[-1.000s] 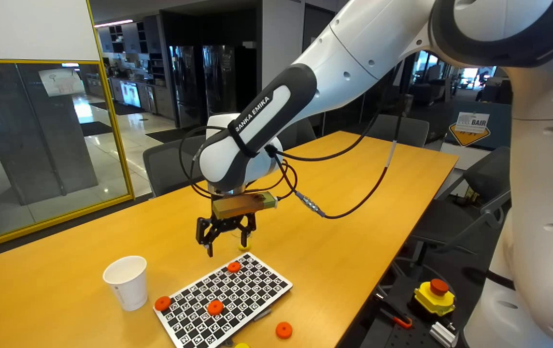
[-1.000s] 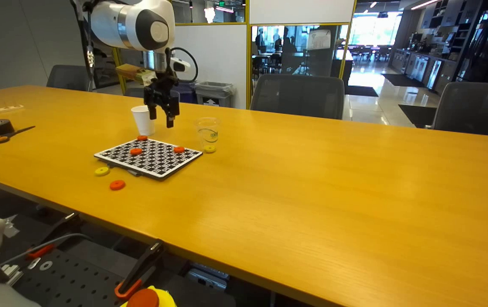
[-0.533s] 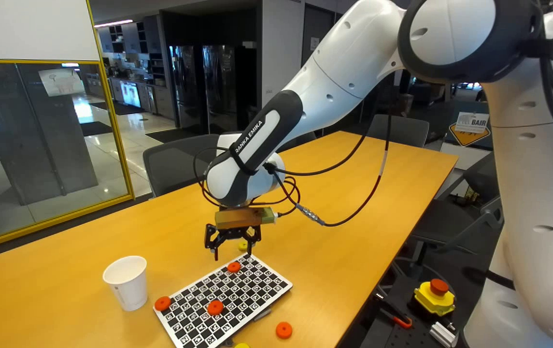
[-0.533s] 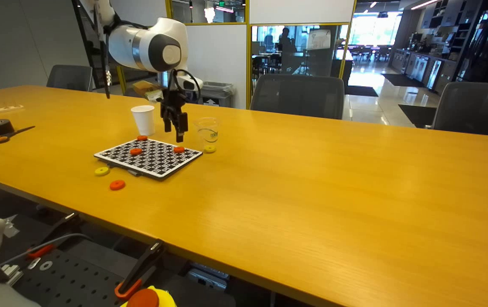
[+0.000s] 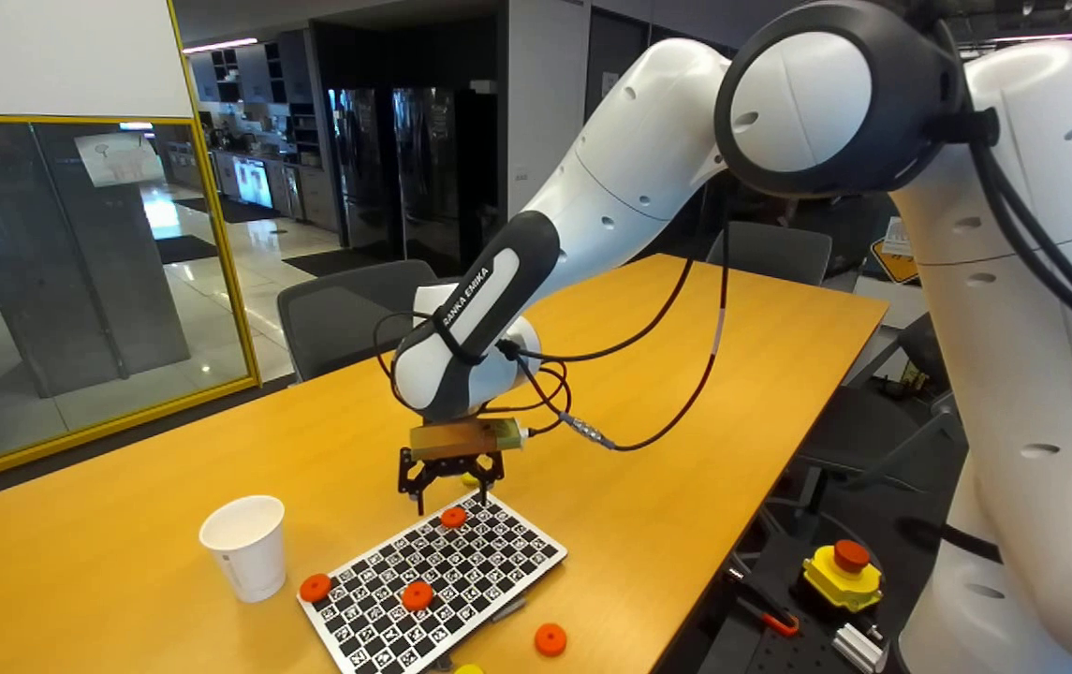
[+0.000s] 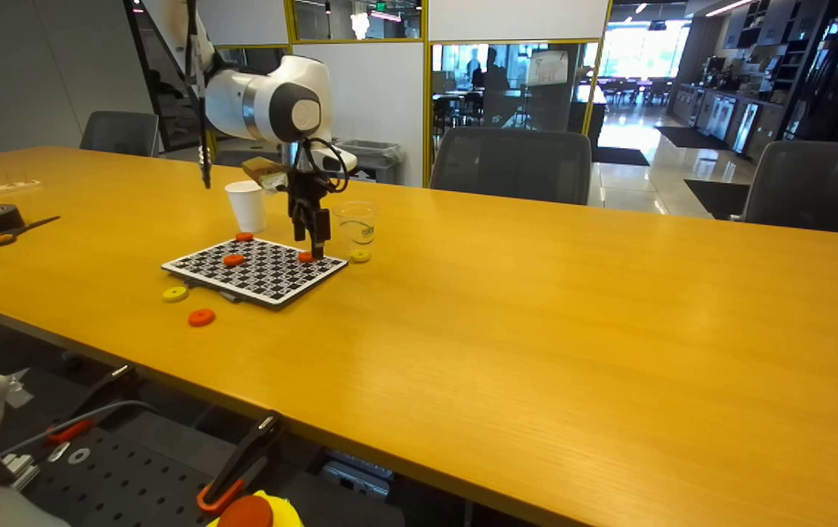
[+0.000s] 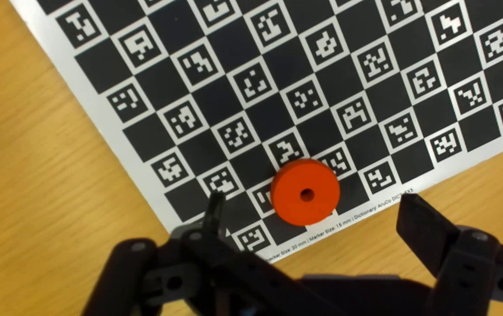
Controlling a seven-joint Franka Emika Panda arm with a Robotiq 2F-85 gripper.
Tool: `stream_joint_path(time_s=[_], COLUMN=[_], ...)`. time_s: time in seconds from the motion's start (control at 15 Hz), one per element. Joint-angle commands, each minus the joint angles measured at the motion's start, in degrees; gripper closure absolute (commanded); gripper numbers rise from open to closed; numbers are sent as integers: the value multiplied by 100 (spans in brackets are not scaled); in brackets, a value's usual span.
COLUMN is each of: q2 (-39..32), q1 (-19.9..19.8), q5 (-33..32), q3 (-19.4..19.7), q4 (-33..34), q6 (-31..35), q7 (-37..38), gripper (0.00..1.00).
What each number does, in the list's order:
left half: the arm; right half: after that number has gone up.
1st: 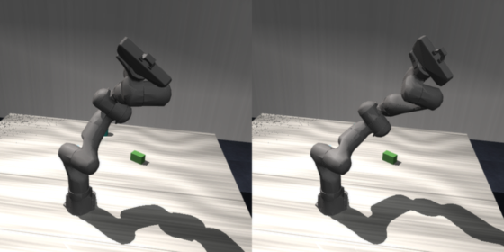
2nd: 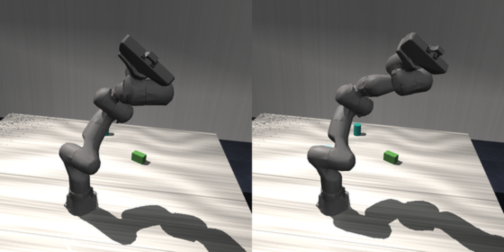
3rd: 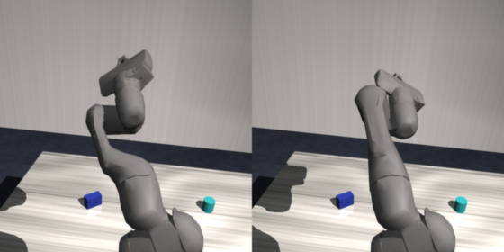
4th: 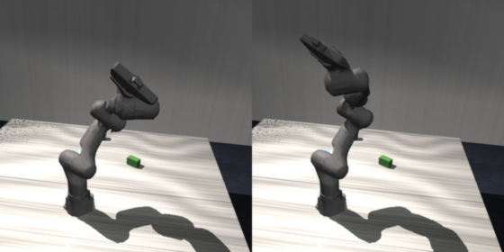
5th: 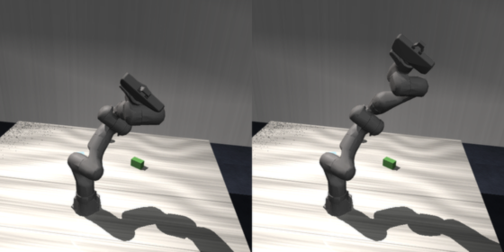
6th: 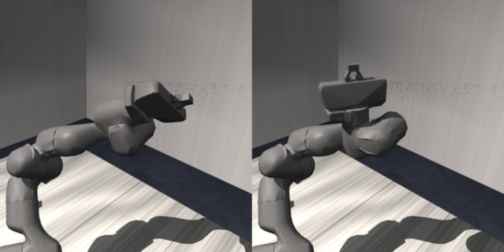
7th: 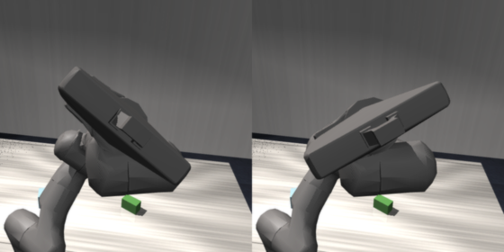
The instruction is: Put the yellow objects inside the transparent cup and the orange objects inside the white cup.
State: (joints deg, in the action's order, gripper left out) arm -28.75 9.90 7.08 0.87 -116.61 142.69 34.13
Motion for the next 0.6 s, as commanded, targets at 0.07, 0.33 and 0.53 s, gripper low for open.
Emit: stream_joint_path(time_s=[0.07,0.33,0.53], q2=[-216,-240,-232], q1=[203,241,255], q5=[-144,-152,-165], q3=[179,225,239], q4=[324,328,308], q6=[-147,-152,-140], q7=[371,483,560], gripper=[0,0,0])
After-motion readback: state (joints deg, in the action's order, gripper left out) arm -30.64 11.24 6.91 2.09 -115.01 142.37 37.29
